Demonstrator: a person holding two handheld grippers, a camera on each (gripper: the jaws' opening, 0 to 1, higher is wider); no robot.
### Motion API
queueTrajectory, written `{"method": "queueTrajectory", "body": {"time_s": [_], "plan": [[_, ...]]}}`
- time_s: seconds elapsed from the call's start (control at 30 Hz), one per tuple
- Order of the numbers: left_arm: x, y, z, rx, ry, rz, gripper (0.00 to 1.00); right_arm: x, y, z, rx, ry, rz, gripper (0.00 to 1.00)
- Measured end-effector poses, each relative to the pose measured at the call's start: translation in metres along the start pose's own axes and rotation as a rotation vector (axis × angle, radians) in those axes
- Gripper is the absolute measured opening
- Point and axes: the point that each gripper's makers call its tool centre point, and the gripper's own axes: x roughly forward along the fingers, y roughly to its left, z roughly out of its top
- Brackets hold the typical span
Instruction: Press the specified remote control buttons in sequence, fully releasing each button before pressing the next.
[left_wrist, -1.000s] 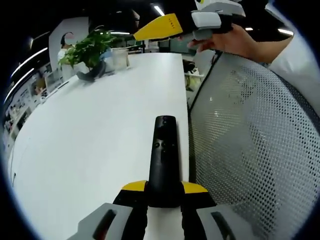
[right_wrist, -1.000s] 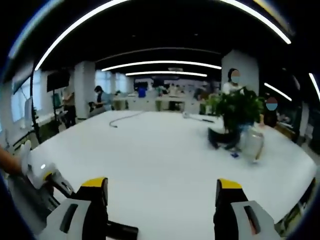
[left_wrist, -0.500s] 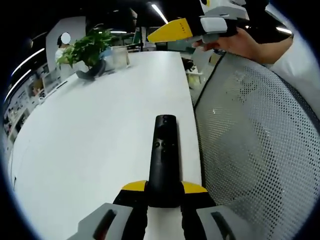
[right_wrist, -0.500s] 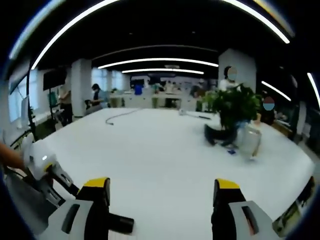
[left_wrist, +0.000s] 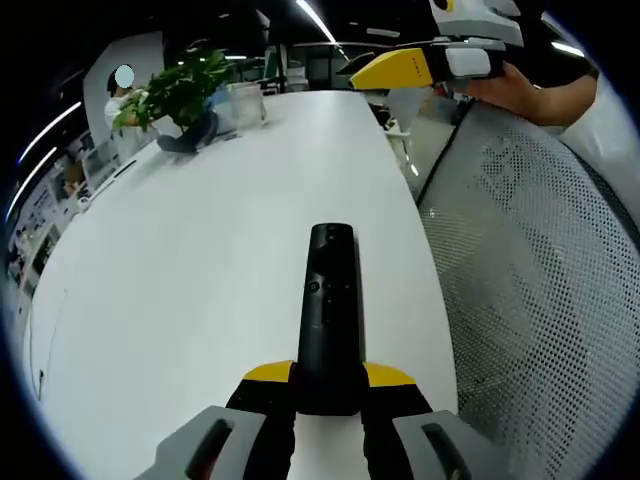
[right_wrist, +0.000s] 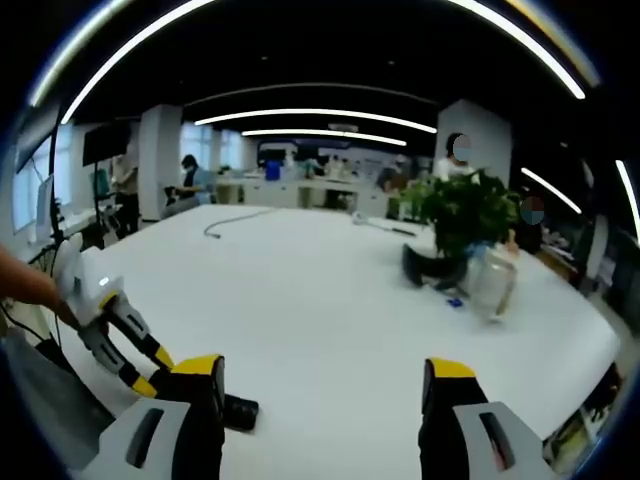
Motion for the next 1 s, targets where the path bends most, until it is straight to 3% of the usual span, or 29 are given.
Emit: {"method": "queueTrajectory", "body": {"time_s": [0.37, 1.0], "plan": [[-0.005, 0.037, 0.0, 0.014, 0.028, 0.029, 0.23, 0.0, -0.002, -0.001, 0.006, 0.006, -0.009, 0.78], [-0.01, 0.12, 0.004, 0.032, 0.066, 0.096, 0.23, 0.003, -0.002, -0.009, -0.008, 0.046, -0.012, 0.77]]}}
